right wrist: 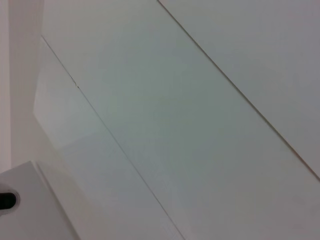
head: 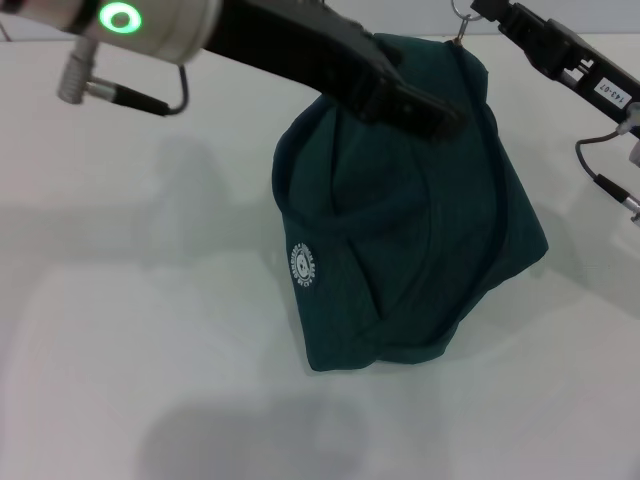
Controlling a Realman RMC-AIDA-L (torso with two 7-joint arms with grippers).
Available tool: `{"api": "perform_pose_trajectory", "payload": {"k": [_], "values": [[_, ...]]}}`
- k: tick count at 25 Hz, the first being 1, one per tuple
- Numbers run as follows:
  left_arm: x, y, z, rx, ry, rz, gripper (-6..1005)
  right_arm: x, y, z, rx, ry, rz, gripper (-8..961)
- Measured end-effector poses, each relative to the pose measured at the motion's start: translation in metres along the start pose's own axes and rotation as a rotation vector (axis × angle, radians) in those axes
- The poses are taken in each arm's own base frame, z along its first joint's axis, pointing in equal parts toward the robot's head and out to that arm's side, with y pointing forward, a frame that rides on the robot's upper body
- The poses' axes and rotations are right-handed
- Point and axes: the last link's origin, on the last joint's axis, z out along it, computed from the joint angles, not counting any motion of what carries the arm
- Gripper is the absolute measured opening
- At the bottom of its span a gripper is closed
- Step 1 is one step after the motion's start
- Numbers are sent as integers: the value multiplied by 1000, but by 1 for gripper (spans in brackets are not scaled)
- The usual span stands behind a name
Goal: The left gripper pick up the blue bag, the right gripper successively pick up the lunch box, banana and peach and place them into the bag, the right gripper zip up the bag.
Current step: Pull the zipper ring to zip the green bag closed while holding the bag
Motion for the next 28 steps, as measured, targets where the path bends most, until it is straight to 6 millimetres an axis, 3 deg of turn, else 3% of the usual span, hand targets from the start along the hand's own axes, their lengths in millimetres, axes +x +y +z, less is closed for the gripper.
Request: {"api": "perform_pose_trajectory", "payload": {"k": [9,18,28], "values": [[2,-15,9,100,-69,-137,883,3,3,5,-22,23,8,17],[-1,-36,22,33,-104,-309,881,3,3,4,-23,24,14,17],[7,-33,23,-36,-122,-362,877,4,3,3,-21,25,25,18]]}}
